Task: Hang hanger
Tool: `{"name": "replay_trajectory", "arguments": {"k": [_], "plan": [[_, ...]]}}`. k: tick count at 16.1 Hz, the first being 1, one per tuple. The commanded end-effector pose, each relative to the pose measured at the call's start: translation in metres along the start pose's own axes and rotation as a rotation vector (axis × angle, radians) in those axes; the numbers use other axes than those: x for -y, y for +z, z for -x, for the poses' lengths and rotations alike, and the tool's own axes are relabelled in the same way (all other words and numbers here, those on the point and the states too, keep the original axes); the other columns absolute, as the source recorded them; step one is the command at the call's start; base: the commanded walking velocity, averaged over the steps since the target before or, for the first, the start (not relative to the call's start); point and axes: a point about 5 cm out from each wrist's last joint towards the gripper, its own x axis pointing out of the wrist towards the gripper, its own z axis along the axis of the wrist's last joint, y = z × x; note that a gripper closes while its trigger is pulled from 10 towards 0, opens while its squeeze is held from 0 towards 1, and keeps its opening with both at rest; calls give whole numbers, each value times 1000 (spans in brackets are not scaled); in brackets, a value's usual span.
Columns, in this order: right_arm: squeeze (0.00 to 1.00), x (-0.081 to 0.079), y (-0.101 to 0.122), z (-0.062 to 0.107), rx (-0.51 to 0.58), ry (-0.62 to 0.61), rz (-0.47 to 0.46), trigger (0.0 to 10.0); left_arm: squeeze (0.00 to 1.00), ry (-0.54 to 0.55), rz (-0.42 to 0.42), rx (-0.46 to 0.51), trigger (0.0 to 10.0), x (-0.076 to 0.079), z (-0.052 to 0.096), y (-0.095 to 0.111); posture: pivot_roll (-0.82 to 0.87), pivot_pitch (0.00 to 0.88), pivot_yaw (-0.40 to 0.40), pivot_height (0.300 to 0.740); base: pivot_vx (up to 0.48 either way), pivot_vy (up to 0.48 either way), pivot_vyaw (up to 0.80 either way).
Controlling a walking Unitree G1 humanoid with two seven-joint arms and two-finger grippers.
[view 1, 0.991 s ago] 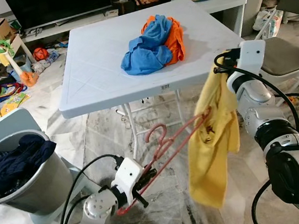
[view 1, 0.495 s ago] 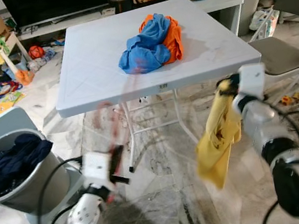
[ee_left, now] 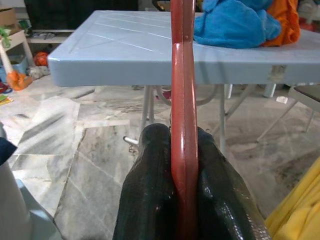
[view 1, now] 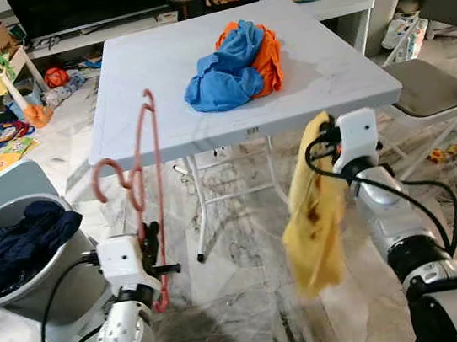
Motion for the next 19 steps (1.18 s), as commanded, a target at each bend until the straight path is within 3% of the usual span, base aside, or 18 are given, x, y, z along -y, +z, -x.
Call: {"name": "replay_trajectory", "arguments": {"k": [1, 3, 4, 5, 7, 8, 9, 13, 19], "plan": [[0, -4, 18, -5, 89, 21, 10, 0, 0, 13, 1, 31, 10000, -3, -3, 9, 15, 0, 29, 740, 285, 0, 0], [0, -6, 20, -4, 102, 30, 6, 0, 0, 14, 2, 36, 10000, -2, -6, 12, 14, 0, 28, 740, 289, 0, 0], [0, -7, 22, -3, 115, 29, -16, 1608, 0, 13, 8, 43, 10000, 0, -9, 15, 12, 0, 27, 740, 296, 0, 0], [0, -8, 24, -2, 126, 41, -28, 2118, 0, 15, 13, 48, 10000, 0, -9, 17, 12, 0, 27, 740, 296, 0, 0], [0, -15, 27, 0, 148, 67, -34, 4431, 0, 18, 22, 58, 10000, 2, -11, 20, 10, 0, 22, 740, 319, 0, 0], [0, -18, 28, 0, 150, 77, -40, 8314, 0, 20, 25, 59, 10000, 2, -12, 21, 10, 0, 23, 740, 326, 0, 0], [0, -19, 28, 0, 150, 82, -37, 10000, 0, 21, 26, 61, 10000, 2, -13, 22, 11, 0, 23, 740, 334, 0, 0], [0, -30, 30, 0, 153, 138, -5, 10000, 0, 25, 27, 64, 10000, 2, -15, 24, 14, 0, 21, 740, 345, 0, 0], [0, -30, 31, 1, 143, 152, 9, 10000, 0, 31, 38, 57, 10000, 5, -16, 23, 7, 0, 17, 740, 336, 332, 732]]}}
